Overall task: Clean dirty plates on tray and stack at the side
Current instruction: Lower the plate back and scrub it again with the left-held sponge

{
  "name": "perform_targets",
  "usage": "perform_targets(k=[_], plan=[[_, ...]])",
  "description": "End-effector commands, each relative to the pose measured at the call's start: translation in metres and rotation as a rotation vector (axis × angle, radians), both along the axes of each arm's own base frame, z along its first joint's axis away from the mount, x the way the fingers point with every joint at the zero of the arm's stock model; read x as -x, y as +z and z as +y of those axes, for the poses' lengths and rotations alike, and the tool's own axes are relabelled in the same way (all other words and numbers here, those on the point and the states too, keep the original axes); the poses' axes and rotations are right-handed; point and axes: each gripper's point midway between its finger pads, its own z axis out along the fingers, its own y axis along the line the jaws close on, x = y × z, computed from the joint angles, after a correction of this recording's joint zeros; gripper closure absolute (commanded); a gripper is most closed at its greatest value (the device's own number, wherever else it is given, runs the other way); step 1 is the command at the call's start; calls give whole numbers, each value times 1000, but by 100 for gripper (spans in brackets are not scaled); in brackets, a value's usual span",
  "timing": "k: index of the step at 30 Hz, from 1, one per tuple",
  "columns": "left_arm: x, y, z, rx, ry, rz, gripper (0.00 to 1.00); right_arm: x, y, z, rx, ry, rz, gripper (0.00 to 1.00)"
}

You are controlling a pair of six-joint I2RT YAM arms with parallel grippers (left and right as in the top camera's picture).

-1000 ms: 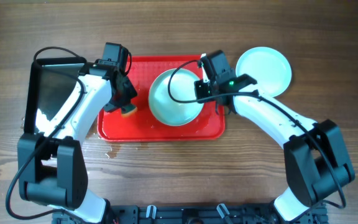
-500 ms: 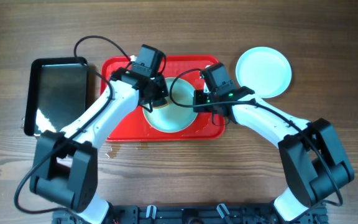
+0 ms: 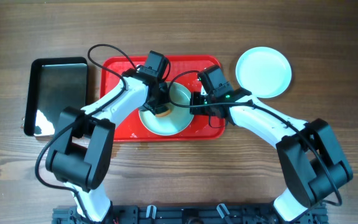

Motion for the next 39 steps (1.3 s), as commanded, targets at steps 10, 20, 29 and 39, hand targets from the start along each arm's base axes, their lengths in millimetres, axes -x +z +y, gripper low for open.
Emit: perform_targets(k=[10,20,29,39], plan=[[15,-12,80,-449,138,18,96,8,-12,-15,78,-37,34,96],[14,58,127,-699,244,-125,96,7,-12,-15,79,-40,32,96],[20,150,124,-449,491,-365,96,-1,-7,-13,72,-44,-4,96],[22,151,120,-252,416,-289,96,-11,61,32,-91,171,-63,80]])
